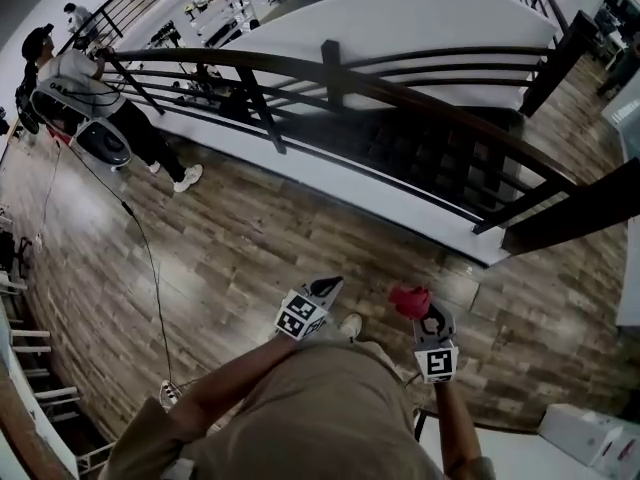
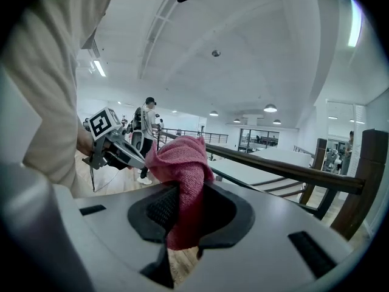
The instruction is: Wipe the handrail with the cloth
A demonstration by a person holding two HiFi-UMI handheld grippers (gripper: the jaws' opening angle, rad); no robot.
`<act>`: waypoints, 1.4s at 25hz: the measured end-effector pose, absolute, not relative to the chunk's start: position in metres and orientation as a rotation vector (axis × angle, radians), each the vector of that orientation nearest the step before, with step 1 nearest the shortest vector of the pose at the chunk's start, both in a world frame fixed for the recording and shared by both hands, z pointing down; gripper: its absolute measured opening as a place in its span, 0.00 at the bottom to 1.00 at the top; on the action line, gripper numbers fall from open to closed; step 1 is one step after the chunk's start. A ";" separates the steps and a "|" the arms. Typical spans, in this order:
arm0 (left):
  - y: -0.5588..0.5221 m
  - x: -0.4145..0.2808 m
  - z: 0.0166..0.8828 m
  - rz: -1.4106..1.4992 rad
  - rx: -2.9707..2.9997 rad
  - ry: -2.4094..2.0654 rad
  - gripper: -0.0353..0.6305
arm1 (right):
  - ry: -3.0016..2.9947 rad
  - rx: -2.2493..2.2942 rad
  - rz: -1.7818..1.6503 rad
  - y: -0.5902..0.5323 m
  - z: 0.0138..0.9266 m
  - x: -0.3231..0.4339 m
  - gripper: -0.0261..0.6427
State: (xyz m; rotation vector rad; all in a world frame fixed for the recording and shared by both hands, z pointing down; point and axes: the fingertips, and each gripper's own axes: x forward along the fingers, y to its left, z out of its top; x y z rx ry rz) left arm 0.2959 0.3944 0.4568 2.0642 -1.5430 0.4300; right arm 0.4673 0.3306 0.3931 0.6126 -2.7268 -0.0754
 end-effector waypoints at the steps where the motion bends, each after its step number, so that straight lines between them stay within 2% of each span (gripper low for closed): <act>1: 0.397 0.291 0.458 0.452 2.041 -1.561 0.08 | -2.735 0.619 -0.073 0.330 0.391 0.467 0.17; 16: 0.423 0.265 0.461 0.365 2.138 -1.591 0.08 | -2.730 0.581 -0.041 0.321 0.404 0.416 0.17; 28: 0.422 0.157 0.430 0.292 2.242 -1.560 0.08 | -2.733 0.616 -0.096 0.350 0.383 0.307 0.17; 35: 0.427 0.117 0.427 0.283 2.284 -1.523 0.08 | -2.697 0.557 -0.094 0.373 0.382 0.258 0.17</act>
